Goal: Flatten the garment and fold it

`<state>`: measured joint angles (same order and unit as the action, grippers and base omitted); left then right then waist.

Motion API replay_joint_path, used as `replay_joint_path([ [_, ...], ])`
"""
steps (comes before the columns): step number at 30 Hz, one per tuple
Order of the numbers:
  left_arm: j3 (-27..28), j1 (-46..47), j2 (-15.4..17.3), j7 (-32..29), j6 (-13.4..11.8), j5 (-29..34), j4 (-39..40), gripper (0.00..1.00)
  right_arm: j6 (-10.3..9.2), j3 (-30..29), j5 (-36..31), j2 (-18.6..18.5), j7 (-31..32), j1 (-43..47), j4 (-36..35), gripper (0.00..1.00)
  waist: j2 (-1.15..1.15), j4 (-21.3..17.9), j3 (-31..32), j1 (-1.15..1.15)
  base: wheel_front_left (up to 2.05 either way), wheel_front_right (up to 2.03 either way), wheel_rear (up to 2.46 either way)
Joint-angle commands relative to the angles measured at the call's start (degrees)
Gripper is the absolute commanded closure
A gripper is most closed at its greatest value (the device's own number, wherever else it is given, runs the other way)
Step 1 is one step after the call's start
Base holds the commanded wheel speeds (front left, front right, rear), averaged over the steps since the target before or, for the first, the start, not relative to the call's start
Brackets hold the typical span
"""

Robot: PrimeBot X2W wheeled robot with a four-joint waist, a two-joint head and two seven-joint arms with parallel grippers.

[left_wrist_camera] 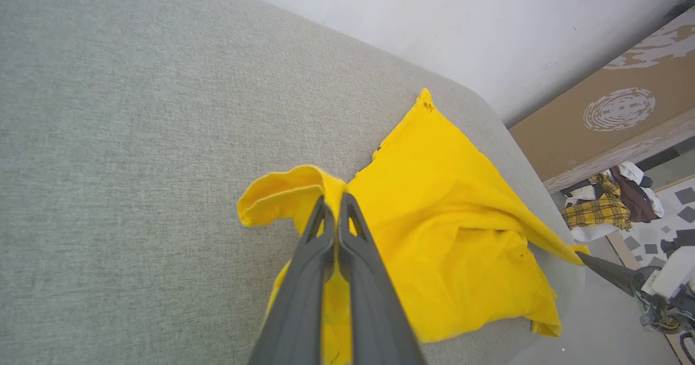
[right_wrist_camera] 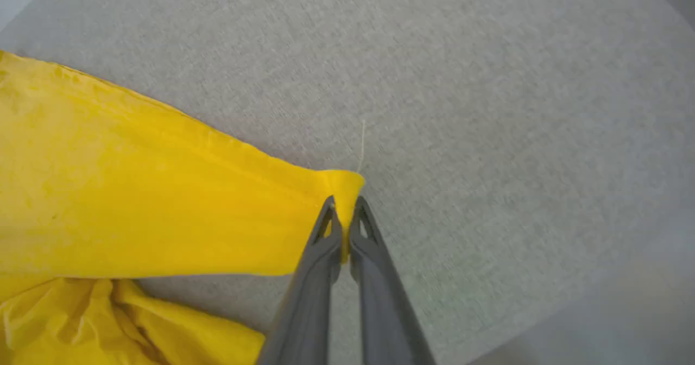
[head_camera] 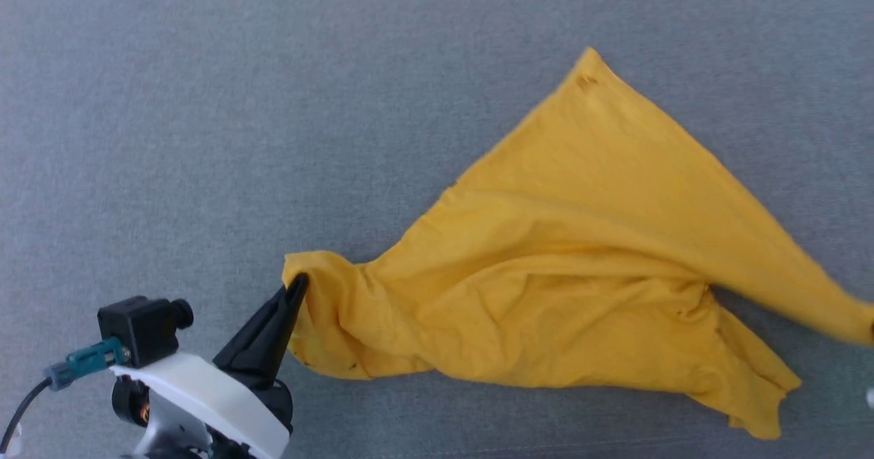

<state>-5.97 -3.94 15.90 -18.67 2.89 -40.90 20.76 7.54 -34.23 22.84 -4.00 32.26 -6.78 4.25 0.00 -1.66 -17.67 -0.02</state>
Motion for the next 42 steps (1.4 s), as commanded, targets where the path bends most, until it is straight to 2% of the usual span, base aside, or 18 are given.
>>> replay_joint_path([
  [1, 0.0, -1.0, 0.2, -0.1, -0.3, -0.3, 0.2, 1.00, -0.05, -0.8, 1.2, 0.6, -0.1, 3.3, -0.8, 1.00, 0.00, -1.4, 1.9, 0.02, 0.00, 0.00, 0.00],
  [6, 0.1, -2.5, 0.3, -0.3, -0.7, -0.6, 0.5, 1.00, -0.05, -0.2, 3.7, 1.1, -1.5, 8.9, 0.3, 1.00, 0.00, -1.9, 3.1, 0.02, 0.00, 0.00, 0.00],
  [12, -0.2, -3.4, 0.3, -0.4, -1.1, -0.6, 0.5, 1.00, -0.05, 2.6, 4.7, 1.1, -8.4, 9.0, 6.5, 1.00, 0.00, -2.4, 5.3, 0.02, 0.00, 0.00, 0.00],
  [13, -0.4, -3.5, 0.2, -0.3, -1.1, -0.6, 0.4, 1.00, -0.05, 2.8, 4.2, 1.1, -10.2, 8.5, 7.4, 0.94, 0.00, -2.5, 5.8, 0.02, 0.00, 0.00, 0.00],
  [14, -0.5, -3.7, 0.1, -0.3, -1.1, -0.5, 0.2, 1.00, -0.05, 3.1, 3.8, 1.1, -11.7, 8.1, 8.2, 0.60, 0.00, -2.5, 6.3, 0.02, 0.00, 0.00, 0.00],
  [15, -0.5, -3.7, 0.1, -0.3, -1.1, -0.5, 0.2, 1.00, -0.05, 3.1, 3.8, 1.1, -11.7, 8.1, 8.2, 0.60, 0.00, -2.5, 6.3, 0.02, 0.00, 0.00, 0.00],
  [17, -1.0, -3.9, -0.1, -0.3, -1.1, -0.4, 0.0, 1.00, -0.05, 3.7, 3.6, 1.1, -13.6, 7.5, 9.1, 0.00, 0.00, -2.4, 7.1, 0.02, 0.00, 0.00, 0.00],
  [22, -2.0, -4.1, -0.4, -0.2, -1.0, -0.3, -0.2, 1.00, -0.05, 5.2, 0.9, 0.5, -13.6, 6.7, 1.9, 0.00, 0.00, -1.9, 8.0, 0.02, 0.00, 0.00, 0.00],
  [27, -2.8, -2.9, -0.2, -0.2, -0.5, 0.3, 0.1, 1.00, -0.05, 8.7, 0.9, -3.7, -8.3, 3.2, -8.8, 0.00, 0.00, -0.5, 6.2, 0.02, 0.00, 0.00, 0.00],
  [30, -3.4, -1.5, -0.3, 0.0, -0.1, 0.7, 0.3, 1.00, -0.05, 12.1, 1.0, -6.1, -4.6, -1.5, -11.8, 0.00, 0.00, 0.7, 4.3, 0.02, 0.00, 0.00, 0.00],
  [33, -4.2, 0.0, -0.3, 0.1, 0.4, 1.0, 0.6, 1.00, -0.05, 16.4, 0.4, -8.2, -1.2, -7.2, -11.8, 0.00, 0.00, 2.0, 1.9, 0.02, 0.00, 0.00, 0.00],
  [37, -5.4, 2.4, -0.4, 0.1, 1.1, 1.2, 0.6, 1.00, -0.05, 21.6, -2.0, -10.2, 3.4, -15.2, -8.2, 0.00, 0.00, 3.9, -1.3, 0.02, 0.00, 0.00, 0.00],
  [42, -6.8, 5.6, -0.8, 0.3, 2.0, 1.3, 0.1, 1.00, -0.05, 24.3, -4.3, -10.6, 7.4, -24.7, -1.5, 0.00, 0.00, 6.3, -5.4, 0.02, 0.00, 0.00, 0.00],
])
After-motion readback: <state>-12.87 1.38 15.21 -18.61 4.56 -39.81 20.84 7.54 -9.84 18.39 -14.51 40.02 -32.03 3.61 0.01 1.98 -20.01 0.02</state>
